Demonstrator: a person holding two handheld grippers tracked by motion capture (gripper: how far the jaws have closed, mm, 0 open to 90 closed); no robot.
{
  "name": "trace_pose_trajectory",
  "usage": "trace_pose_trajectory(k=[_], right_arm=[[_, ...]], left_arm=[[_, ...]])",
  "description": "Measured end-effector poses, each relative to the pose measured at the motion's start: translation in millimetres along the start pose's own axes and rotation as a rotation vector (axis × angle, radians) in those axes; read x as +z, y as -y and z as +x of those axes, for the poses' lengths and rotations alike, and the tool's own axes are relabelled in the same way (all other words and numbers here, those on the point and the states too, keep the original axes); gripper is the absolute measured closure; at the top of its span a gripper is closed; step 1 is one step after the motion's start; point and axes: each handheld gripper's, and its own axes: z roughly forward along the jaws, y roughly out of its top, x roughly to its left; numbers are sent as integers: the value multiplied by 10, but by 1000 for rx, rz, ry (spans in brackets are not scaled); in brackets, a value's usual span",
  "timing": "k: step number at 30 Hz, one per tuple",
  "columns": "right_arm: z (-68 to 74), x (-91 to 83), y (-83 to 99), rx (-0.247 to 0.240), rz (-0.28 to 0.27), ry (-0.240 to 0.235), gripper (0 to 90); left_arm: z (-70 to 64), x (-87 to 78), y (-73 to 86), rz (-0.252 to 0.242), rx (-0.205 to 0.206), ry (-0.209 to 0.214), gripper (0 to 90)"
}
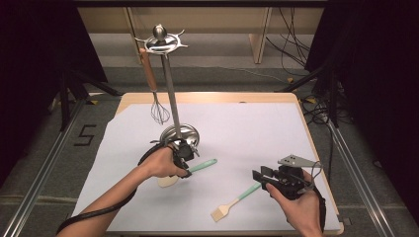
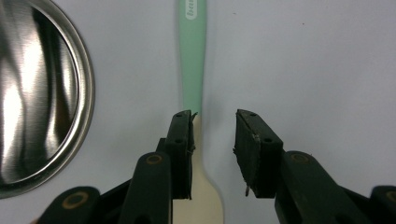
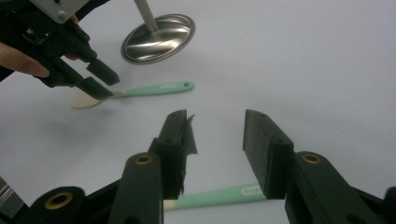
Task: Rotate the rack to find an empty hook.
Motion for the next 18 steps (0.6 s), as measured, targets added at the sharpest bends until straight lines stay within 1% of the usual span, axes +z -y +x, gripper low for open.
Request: trace_pose_trajectory(k=[1,2,3,4,5,6,7,8,9,10,11,14,15,17,18], right_arm=[[37,10,4,48,-5,-21,608],[38,9,3,49,-5,-21,608],[38,9,3,49,-5,-21,608],[23,8,0,30,-4,-19,608],[22,14,1,32,-6,-27,608],[22,14,1,32,-6,-27,608],[33,12,2,40,0,-25,609],[40,12,7,50,0,-22,609],[31,12,8,39,5,-22,609],[8,16,7,6,-5,-13,609],[6,18,8,6,-5,-13,609],[5,21,7,7,-3,-15,609],[35,20,11,46,11,-27,610],[36,21,11,46,12,-27,610],[6,24,9,5,0,-19,610]], left_arm=[[0,9,-2,5,-11,-4,660],[3,16,-3,11,-10,-4,660],[3,16,-3,11,-10,-4,659],[14,29,-7,14,0,-3,658],[20,42,-7,19,-6,-2,658],[37,57,-8,22,0,-1,658],[45,79,-5,26,-9,0,661],[58,97,-5,27,-9,5,662],[68,112,-5,30,-10,10,662],[67,123,-4,35,-22,11,662],[82,133,-9,38,-8,7,661],[96,151,-23,46,-3,11,662],[104,166,-33,47,-9,12,666],[113,179,-38,50,-7,18,670],[112,187,-41,55,-12,20,673]])
